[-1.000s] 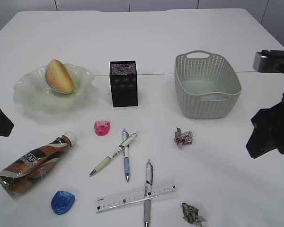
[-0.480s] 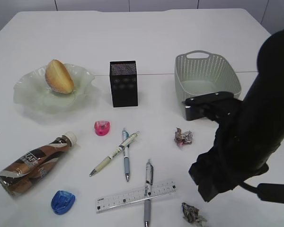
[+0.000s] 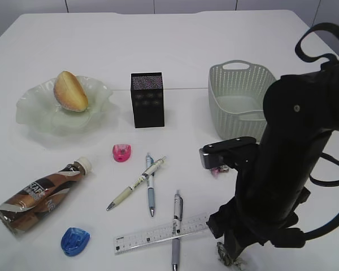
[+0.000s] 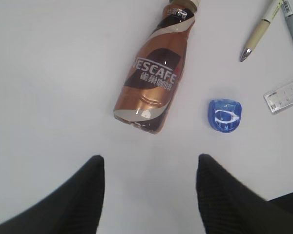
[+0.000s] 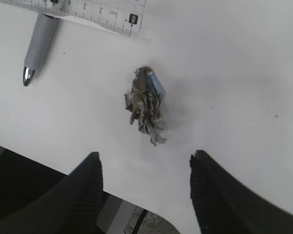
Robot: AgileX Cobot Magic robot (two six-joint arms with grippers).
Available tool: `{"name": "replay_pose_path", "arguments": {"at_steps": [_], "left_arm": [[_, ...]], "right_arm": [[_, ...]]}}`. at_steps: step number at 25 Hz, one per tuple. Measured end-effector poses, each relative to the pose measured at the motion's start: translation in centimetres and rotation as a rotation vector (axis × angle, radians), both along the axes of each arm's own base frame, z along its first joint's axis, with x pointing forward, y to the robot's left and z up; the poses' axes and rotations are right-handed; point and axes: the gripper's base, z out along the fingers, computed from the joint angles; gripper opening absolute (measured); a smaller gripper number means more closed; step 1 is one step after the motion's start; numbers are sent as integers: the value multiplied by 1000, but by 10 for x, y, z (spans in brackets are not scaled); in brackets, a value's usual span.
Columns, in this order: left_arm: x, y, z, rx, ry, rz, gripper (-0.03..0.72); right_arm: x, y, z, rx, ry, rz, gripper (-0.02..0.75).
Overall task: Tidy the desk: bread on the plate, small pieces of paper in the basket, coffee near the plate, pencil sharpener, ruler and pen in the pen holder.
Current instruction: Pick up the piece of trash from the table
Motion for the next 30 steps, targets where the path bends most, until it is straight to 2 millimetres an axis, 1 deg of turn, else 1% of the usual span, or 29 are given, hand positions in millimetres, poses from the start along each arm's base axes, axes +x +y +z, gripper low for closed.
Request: {"name": "replay_pose_path", "arguments": {"at_steps": [5, 9, 16, 22, 27, 30], "left_arm": [[0, 0, 0, 0, 0, 0, 438], [0, 0, 0, 1, 0, 0, 438], [0, 0, 0, 1, 0, 0, 438], [0, 0, 0, 1, 0, 0, 438], [0, 0, 0, 1, 0, 0, 437], [0, 0, 0, 1, 0, 0, 436]], "right_arm": [[2, 6, -13, 5, 25, -7, 424], [2, 15, -21, 9, 12, 9, 424], [6, 17, -39, -6, 46, -11, 424], [7, 18, -44, -6, 44, -15, 423], [8, 19, -48, -9, 46, -17, 374], [8, 19, -53, -17, 61, -18, 351]]}}
